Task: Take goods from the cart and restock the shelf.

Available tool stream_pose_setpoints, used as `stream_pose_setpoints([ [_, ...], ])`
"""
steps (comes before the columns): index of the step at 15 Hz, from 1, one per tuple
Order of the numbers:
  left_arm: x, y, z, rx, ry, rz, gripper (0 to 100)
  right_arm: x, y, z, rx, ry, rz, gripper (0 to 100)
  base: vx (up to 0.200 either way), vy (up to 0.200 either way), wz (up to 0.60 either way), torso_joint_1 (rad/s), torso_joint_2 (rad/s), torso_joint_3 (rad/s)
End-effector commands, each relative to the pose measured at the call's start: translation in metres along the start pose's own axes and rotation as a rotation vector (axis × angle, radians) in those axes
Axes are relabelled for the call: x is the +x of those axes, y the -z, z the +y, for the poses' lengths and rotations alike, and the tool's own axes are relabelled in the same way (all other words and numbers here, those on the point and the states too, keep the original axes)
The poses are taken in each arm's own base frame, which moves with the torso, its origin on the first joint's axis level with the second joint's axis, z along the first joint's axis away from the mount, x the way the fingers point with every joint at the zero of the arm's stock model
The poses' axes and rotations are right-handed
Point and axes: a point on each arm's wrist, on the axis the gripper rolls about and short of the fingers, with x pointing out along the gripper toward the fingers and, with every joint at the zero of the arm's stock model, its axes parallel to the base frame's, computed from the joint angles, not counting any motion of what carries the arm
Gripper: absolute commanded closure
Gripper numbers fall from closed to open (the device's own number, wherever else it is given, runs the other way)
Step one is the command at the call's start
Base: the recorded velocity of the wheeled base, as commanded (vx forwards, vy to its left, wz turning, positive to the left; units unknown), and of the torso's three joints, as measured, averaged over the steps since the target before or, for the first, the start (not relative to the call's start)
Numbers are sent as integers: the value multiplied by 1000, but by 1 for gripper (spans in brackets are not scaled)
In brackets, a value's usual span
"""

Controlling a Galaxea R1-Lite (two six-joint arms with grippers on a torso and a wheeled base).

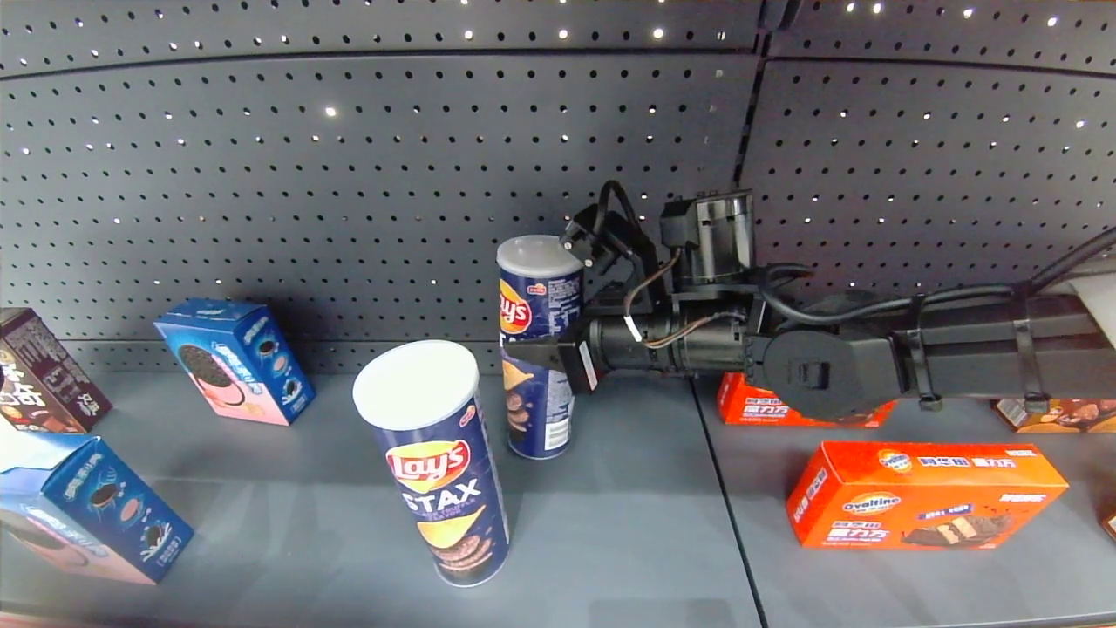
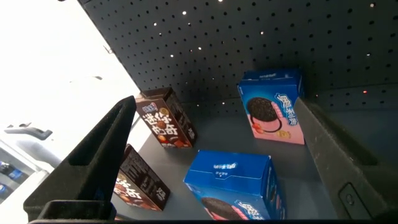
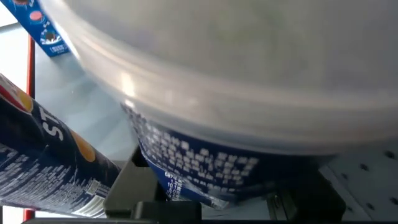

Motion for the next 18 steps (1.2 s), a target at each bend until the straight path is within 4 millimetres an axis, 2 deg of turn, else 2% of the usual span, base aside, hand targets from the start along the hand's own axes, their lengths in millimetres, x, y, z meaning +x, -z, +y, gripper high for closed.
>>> stream_pose_setpoints([
  [1, 0, 0, 0, 1, 1, 2, 0, 6, 6, 2, 3, -10, 13, 100, 0, 0, 0, 0, 0, 0],
  [13, -3, 1, 1, 0, -1, -5, 0, 9, 12, 1, -31, -12, 28, 100, 0, 0, 0, 0, 0, 0],
  [14, -3, 3, 1, 5, 1, 3, 0, 9, 12, 1, -30, -11, 28, 0, 0, 0, 0, 0, 0, 0],
  [18, -6, 4, 2, 0, -2, -4, 0, 7, 9, 2, -31, -10, 24, 0, 0, 0, 0, 0, 0, 0],
])
